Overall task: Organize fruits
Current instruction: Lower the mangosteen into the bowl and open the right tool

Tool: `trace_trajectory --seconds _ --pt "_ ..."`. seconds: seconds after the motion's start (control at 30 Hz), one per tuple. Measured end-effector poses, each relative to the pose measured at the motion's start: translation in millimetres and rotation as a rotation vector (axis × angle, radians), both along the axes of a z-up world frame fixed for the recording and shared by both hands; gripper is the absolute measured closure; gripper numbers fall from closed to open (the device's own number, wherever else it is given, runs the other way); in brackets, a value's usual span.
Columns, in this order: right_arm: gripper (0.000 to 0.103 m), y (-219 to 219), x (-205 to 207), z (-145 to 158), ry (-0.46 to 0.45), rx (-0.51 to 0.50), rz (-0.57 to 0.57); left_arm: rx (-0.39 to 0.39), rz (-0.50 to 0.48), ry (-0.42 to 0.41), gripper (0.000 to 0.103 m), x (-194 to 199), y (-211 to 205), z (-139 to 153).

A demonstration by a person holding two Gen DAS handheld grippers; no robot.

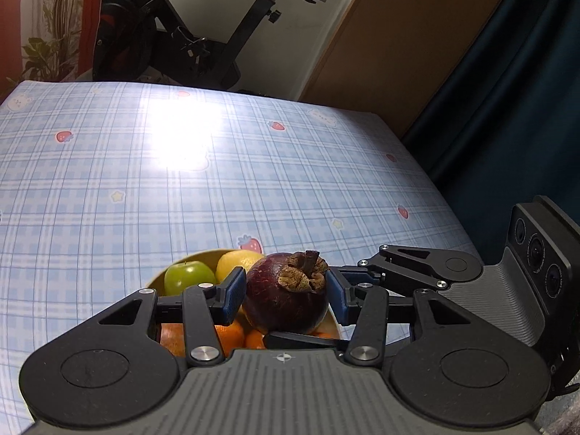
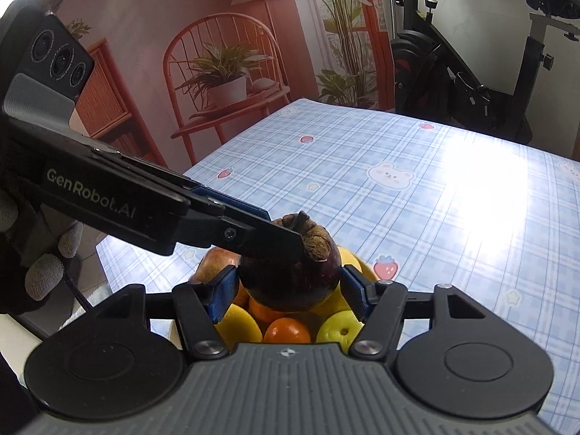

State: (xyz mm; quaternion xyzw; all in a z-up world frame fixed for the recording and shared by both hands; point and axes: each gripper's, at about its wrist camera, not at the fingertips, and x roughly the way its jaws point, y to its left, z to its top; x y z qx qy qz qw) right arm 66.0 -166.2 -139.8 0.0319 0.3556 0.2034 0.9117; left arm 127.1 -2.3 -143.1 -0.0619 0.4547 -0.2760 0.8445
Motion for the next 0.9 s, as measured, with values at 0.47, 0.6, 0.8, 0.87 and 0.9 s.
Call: trace_trajectory --seconds 0.47,0.6,0.8,0.87,0.9 --pt "0.039 24.3 5.8 -17.3 0.024 -0.04 0.058 -0.003 0.054 0.018 0.054 -5.4 28.4 -10.2" --pt "0.038 24.6 7.6 -18.4 0.027 -0.03 0.061 -0.007 0.072 0.013 0.054 -3.2 29.0 -12.0" --pt "0.038 25.1 3.8 -14.6 0.014 -0.042 0.05 -0.01 0.101 -0.013 0.053 -1.7 33.1 -8.6" --pt "0.038 22.0 1.9 -11.4 0.002 -0.031 0.034 0.001 0.107 -0.038 0.052 -4.6 29.8 -4.3" --pt "0.038 20.3 0.9 -9.7 -0.002 -0.027 0.028 0.006 0.109 -0.049 0.052 -6.3 29.1 -1.8"
